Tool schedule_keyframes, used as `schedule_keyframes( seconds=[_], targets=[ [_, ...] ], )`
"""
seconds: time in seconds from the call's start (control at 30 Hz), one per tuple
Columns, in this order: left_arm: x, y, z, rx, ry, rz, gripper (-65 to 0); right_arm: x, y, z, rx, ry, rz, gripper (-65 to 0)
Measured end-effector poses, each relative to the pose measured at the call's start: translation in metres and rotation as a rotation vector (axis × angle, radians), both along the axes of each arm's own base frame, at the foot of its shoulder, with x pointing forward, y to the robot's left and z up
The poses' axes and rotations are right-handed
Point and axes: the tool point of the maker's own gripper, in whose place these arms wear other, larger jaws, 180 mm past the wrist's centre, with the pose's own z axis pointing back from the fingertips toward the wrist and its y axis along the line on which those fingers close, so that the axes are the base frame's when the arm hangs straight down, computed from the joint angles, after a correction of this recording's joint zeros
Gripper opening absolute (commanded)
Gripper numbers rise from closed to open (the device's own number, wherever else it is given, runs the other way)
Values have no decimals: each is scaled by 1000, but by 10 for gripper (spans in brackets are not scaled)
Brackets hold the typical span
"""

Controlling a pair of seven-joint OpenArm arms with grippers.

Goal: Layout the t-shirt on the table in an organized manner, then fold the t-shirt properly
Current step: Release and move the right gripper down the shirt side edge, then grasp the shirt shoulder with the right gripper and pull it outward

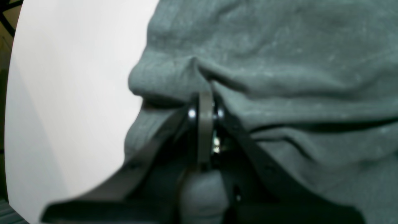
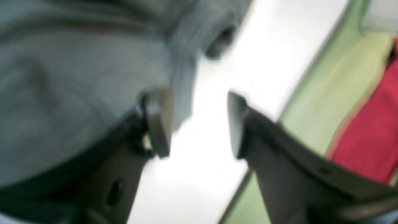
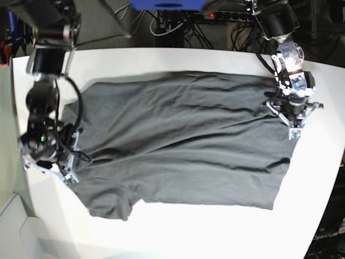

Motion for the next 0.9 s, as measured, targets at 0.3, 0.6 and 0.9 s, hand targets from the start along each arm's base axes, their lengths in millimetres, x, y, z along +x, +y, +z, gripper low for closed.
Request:
schedule_keyframes(
  seconds=[0.3, 0.6, 0.9],
  targets=[
    [0, 0, -1, -2, 0, -2, -649, -92, 39, -24, 18, 92, -7, -325],
    [0, 0, 0, -2, -2, -3, -649, -114, 47, -44, 45, 157, -11, -325],
    [-1, 0, -1, -1, -1, -3, -649, -134, 66, -82, 131, 226, 18, -326]
  ],
)
